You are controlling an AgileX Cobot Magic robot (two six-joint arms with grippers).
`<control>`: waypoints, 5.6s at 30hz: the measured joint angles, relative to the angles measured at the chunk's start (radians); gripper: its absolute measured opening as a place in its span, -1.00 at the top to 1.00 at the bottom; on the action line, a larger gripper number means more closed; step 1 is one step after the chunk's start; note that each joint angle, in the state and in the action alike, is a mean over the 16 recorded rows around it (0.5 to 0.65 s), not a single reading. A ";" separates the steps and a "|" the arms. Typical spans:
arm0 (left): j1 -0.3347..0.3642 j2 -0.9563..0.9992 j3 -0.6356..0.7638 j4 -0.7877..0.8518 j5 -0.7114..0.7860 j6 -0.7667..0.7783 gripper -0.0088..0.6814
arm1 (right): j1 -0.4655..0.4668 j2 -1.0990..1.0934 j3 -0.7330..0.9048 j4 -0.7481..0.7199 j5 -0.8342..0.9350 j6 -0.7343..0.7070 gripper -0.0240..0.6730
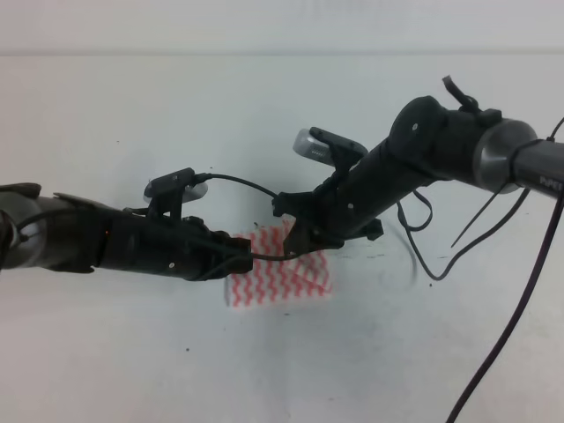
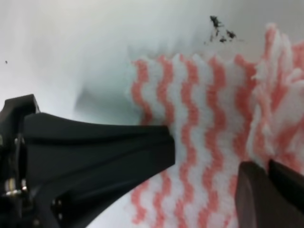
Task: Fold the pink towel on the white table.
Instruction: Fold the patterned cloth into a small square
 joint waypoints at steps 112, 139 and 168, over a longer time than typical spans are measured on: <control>0.091 0.009 0.002 -0.005 0.173 0.043 0.99 | 0.052 0.050 -0.074 0.054 0.000 -0.001 0.98; 0.091 0.043 0.002 -0.015 0.162 0.047 0.99 | 0.081 0.055 -0.075 0.113 -0.004 -0.004 0.98; 0.091 -0.001 0.002 0.019 0.144 0.043 0.99 | 0.087 0.090 -0.075 0.106 -0.014 -0.004 0.98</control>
